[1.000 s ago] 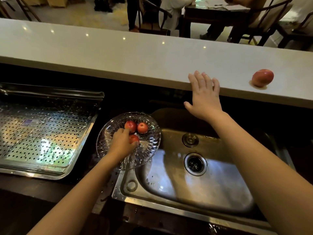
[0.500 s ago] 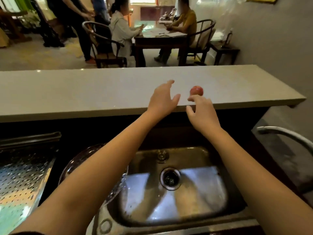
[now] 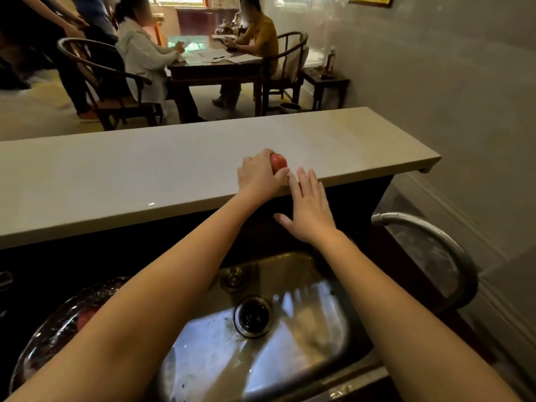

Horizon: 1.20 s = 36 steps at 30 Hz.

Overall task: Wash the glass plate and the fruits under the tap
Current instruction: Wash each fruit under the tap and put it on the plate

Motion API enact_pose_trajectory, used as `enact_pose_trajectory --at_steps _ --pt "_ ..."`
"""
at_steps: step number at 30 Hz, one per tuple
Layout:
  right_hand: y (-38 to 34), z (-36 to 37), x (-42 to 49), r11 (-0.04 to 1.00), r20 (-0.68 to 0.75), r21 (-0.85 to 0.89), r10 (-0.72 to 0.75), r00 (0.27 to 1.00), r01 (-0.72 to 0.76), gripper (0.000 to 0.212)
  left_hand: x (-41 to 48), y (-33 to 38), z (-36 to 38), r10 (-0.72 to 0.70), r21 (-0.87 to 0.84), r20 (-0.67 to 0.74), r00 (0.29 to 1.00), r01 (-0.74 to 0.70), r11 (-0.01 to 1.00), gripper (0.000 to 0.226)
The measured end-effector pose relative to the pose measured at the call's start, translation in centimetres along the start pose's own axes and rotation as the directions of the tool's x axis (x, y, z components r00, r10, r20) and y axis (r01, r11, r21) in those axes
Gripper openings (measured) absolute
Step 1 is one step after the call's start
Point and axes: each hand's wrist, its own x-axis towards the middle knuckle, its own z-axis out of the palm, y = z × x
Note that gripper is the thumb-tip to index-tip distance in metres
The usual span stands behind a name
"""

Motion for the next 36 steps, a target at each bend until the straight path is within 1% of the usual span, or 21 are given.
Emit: enact_pose_trajectory --at_steps 3,5,7,11,14,15,17,20,22,24,25,27,29,30,31,32,34,35,36 --pt "0.4 0.4 0.1 0.999 -0.004 -0.027 -0.027 1.000 0.027 0.100 -0.4 0.2 0.0 0.024 -0.067 -0.013 1.000 -0.025 0.997 0.046" --pt "0.7 0.5 0.1 0.998 0.015 -0.050 -0.042 0.999 0.042 0.102 -1.0 0.3 -0.1 0.045 -0.145 -0.010 0.999 -0.046 0.988 0.048" --pt "1.1 0.2 0.2 0.998 0.050 -0.021 -0.062 0.997 0.063 0.101 -1.8 0.6 -0.3 0.063 -0.236 -0.015 0.998 -0.064 0.970 0.048" --pt "2.0 -1.8 -0.4 0.980 0.084 0.161 -0.132 0.988 0.117 0.087 -3.6 1.3 -0.9 0.060 -0.377 -0.010 0.998 -0.060 0.924 0.050" --pt "2.9 -2.9 -2.9 0.938 0.064 0.335 -0.119 0.991 0.091 0.074 -5.2 1.9 -0.7 0.056 -0.555 0.102 0.993 0.011 0.832 0.050" --pt "3.2 -3.0 -4.2 0.926 0.075 0.373 -0.091 0.993 0.056 0.068 -5.8 2.1 -0.3 0.070 -0.606 0.136 0.988 0.027 0.795 0.048" --pt "4.0 -2.7 -7.0 0.922 0.127 0.385 0.000 0.992 -0.049 0.051 -6.8 2.2 0.8 0.079 -0.655 0.189 0.979 0.066 0.752 0.047" --pt "5.6 -2.0 -10.9 0.935 0.144 0.282 0.180 0.973 -0.215 0.030 -8.4 2.3 3.3 0.076 -0.682 0.330 0.941 0.182 0.709 0.046" --pt "6.5 -1.5 -13.1 0.928 0.141 0.194 0.296 0.945 -0.319 0.026 -9.5 2.5 5.3 0.097 -0.674 0.455 0.885 0.270 0.688 0.047" --pt "7.3 -0.7 -15.0 0.907 0.159 0.077 0.400 0.903 -0.415 0.027 -10.4 2.8 7.3 0.111 -0.662 0.540 0.834 0.340 0.668 0.049" --pt "7.6 -0.2 -15.7 0.891 0.173 0.030 0.442 0.880 -0.454 0.028 -10.8 3.0 8.3 0.114 -0.659 0.568 0.815 0.367 0.656 0.049" --pt "8.2 1.0 -16.8 0.842 0.228 -0.001 0.525 0.820 -0.539 0.027 -11.3 3.4 10.2 0.115 -0.649 0.593 0.797 0.388 0.655 0.050" --pt "8.7 2.2 -17.6 0.790 0.329 -0.012 0.582 0.744 -0.613 0.028 -11.7 3.9 11.6 0.115 -0.655 0.598 0.793 0.401 0.640 0.050" --pt "8.9 2.8 -17.9 0.770 0.373 -0.005 0.593 0.713 -0.638 0.028 -11.9 4.1 12.1 0.115 -0.667 0.599 0.793 0.413 0.620 0.051" --pt "9.0 3.3 -18.4 0.751 0.379 0.024 0.604 0.701 -0.660 0.028 -12.1 4.3 12.6 0.120 -0.680 0.597 0.794 0.421 0.600 0.052" --pt "9.1 3.9 -18.9 0.728 0.347 0.095 0.615 0.708 -0.679 0.027 -12.2 4.4 13.0 0.127 -0.691 0.596 0.793 0.425 0.585 0.052" --pt "9.0 4.6 -19.8 0.647 0.230 0.310 0.660 0.715 -0.697 0.026 -12.4 4.6 13.7 0.142 -0.697 0.610 0.779 0.443 0.563 0.053" --pt "8.9 4.7 -20.1 0.609 0.183 0.390 0.684 0.706 -0.691 0.026 -12.4 4.6 14.0 0.146 -0.700 0.621 0.770 0.461 0.545 0.054" --pt "8.7 4.8 -20.2 0.582 0.158 0.435 0.702 0.694 -0.687 0.026 -12.4 4.7 14.3 0.148 -0.704 0.628 0.764 0.477 0.527 0.054"
